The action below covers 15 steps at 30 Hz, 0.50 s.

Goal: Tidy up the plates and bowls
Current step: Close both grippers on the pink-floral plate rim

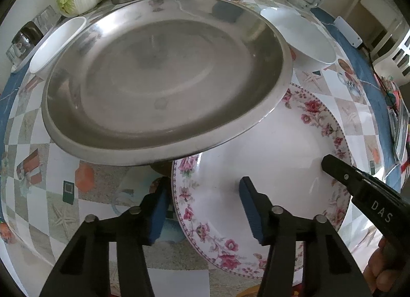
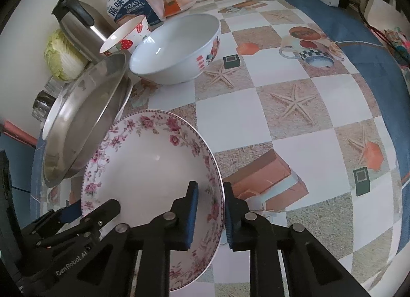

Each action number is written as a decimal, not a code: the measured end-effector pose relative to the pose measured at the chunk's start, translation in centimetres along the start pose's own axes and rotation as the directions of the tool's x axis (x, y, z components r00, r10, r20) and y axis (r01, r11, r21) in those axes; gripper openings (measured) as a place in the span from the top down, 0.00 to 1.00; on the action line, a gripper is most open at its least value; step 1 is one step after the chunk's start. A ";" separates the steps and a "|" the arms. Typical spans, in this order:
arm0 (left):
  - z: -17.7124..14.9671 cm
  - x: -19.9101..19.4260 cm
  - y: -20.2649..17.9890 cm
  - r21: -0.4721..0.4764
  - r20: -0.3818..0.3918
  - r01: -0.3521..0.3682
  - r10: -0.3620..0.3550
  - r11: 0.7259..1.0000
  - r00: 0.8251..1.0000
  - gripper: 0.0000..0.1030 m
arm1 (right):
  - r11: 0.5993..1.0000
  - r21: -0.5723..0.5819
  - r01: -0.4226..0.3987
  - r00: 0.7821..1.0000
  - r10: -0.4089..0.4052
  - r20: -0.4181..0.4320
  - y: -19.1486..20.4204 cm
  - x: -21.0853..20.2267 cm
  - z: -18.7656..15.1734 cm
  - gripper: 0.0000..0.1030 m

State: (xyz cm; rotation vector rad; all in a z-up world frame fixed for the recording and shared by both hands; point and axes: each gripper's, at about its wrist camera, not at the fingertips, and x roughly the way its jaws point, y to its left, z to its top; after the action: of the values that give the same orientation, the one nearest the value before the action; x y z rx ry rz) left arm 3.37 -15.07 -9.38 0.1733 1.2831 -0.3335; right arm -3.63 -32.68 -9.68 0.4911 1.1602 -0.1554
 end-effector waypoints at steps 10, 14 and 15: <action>0.1 0.3 0.8 -0.022 0.003 0.019 -0.019 1.000 1.000 0.57 | 1.000 0.006 0.007 1.000 -0.007 0.005 -0.2 -0.5 -0.3 0.85; 0.2 0.7 1.7 -0.058 -0.001 0.050 -0.050 0.997 0.999 0.58 | 1.000 0.014 0.000 1.000 0.000 0.007 -0.4 -0.6 -0.4 0.85; 0.2 0.7 1.9 -0.064 -0.001 0.053 -0.053 0.997 0.999 0.58 | 1.000 0.016 0.000 1.000 0.000 0.008 -0.3 -0.6 -0.4 0.85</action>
State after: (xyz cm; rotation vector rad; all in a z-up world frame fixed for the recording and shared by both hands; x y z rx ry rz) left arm 4.40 -13.45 -10.14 0.0858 1.3006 -0.3370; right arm -4.27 -32.85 -9.35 0.5044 1.1516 -0.1665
